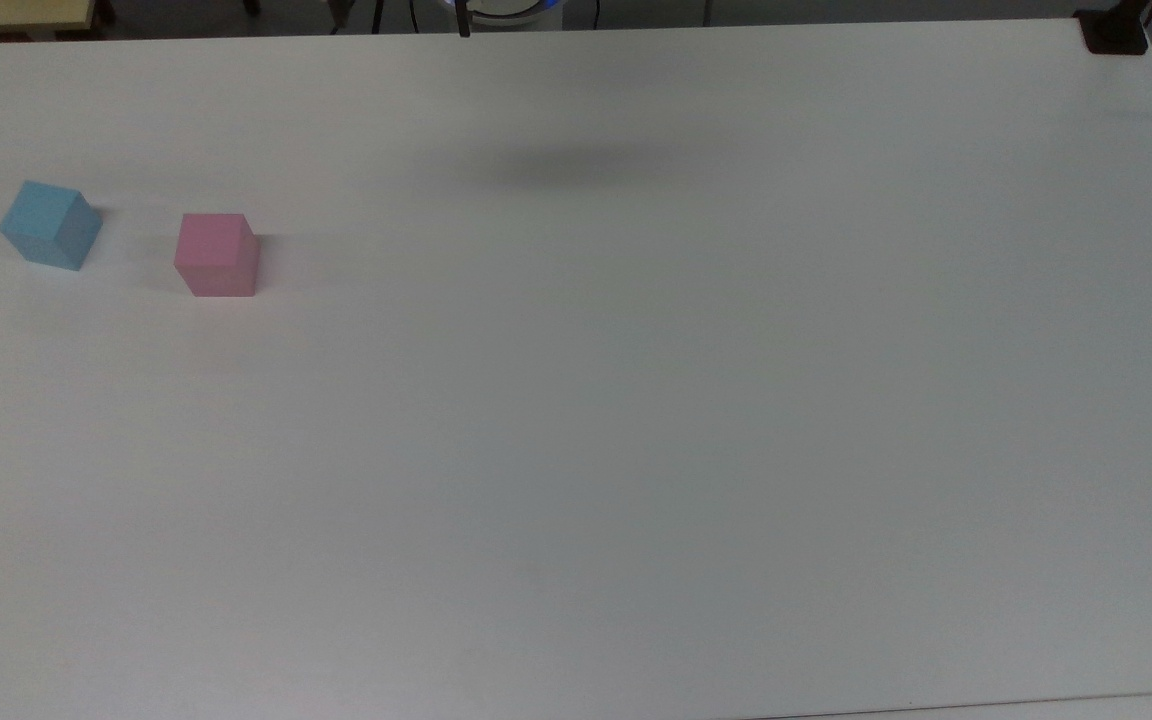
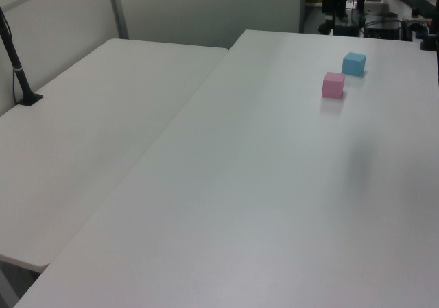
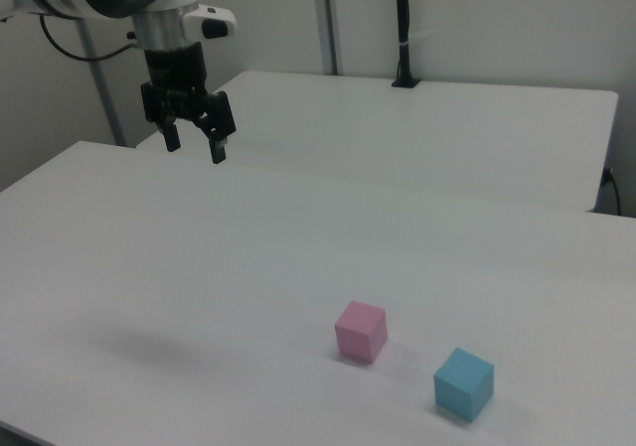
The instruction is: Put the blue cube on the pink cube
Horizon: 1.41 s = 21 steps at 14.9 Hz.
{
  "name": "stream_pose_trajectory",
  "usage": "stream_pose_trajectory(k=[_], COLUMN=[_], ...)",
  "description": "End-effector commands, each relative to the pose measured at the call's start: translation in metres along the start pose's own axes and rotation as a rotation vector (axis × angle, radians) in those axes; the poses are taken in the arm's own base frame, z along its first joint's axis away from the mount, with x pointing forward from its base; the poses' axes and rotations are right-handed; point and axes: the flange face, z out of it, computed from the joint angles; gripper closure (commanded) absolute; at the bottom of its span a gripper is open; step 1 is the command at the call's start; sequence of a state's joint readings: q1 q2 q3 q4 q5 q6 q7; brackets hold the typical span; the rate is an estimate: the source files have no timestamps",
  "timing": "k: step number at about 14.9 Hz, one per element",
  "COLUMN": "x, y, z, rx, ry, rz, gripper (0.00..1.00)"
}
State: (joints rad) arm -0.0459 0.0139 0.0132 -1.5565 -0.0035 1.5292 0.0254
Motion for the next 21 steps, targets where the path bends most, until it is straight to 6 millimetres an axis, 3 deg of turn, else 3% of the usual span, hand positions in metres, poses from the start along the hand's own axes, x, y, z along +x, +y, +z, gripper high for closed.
stream_pose_trajectory(k=[1,11,15,19,21], x=[-0.001,0.000,-0.002,-0.003,0.002], y=[0.002,0.004,0.018,0.067,0.095], z=[-0.001,-0.001,-0.003,-0.008,-0.006], rx=[-0.003,-0.004,-0.003,-0.003,-0.029], ry=[0.006,0.011,0.010,0.031,0.069], rz=[-0.017,-0.012,0.028,0.088,0.021], gripper=[0.00,0.00,0.00,0.00,0.00])
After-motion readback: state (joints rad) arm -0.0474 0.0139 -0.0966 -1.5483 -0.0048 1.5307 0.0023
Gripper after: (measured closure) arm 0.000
